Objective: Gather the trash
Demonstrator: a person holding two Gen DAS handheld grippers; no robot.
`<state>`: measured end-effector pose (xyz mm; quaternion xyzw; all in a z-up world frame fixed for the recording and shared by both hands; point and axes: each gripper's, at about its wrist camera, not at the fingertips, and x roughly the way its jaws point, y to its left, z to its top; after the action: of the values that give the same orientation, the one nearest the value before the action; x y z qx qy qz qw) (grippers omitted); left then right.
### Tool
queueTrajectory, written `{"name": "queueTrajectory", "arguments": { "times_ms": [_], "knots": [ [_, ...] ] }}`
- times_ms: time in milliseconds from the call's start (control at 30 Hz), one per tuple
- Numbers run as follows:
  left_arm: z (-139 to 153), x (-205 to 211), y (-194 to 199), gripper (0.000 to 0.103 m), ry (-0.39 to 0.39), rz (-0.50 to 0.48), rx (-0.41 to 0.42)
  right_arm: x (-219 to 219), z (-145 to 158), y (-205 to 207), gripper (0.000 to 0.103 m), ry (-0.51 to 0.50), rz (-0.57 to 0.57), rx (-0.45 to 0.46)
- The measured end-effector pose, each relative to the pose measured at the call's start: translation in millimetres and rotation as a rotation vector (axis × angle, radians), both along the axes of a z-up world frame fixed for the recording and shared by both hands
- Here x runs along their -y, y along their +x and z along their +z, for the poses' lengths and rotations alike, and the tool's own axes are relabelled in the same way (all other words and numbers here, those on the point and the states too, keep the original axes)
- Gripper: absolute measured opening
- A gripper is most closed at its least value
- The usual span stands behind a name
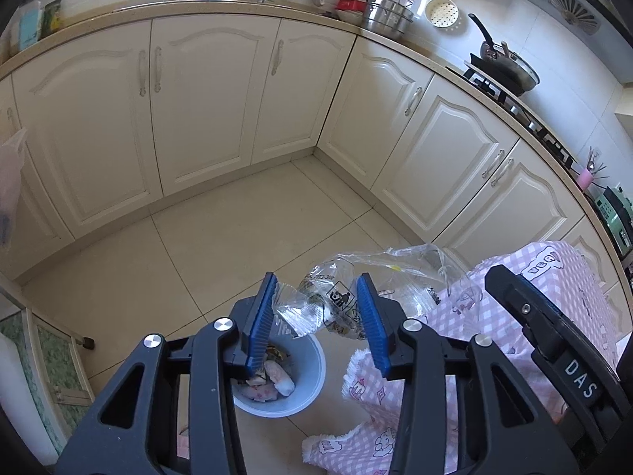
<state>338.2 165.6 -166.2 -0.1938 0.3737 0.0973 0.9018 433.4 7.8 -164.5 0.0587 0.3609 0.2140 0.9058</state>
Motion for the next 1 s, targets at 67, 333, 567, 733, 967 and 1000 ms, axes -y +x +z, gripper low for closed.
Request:
{"name": "queueTrajectory", "arguments": {
  "times_ms": [67, 333, 567, 733, 967, 1000],
  "knots": [
    [4, 3, -1, 0.064, 0.012, 0.008, 0.007, 7, 5, -2, 0.047, 0.0, -0.018, 0.012],
    [26, 18, -12, 0.072, 0.038, -0.006, 0.037, 31, 23, -18, 0.048, 0.009, -0.053, 0.045],
    [57, 46, -37, 0.083, 0.121, -0.066, 0.085, 51, 45, -52, 0.052, -0.004, -0.071, 0.093],
    [82, 65, -67, 0.089, 0.179, -0.093, 0.14, 73, 61, -82, 0.054, -0.015, -0.096, 0.134],
    [114, 103, -114, 0.095, 0.264, -0.137, 0.23, 106, 92, -137, 0.061, -0.035, -0.147, 0.224],
    [116, 107, -119, 0.095, 0.269, -0.144, 0.24, 112, 97, -145, 0.062, -0.038, -0.156, 0.239]
  ]
}}
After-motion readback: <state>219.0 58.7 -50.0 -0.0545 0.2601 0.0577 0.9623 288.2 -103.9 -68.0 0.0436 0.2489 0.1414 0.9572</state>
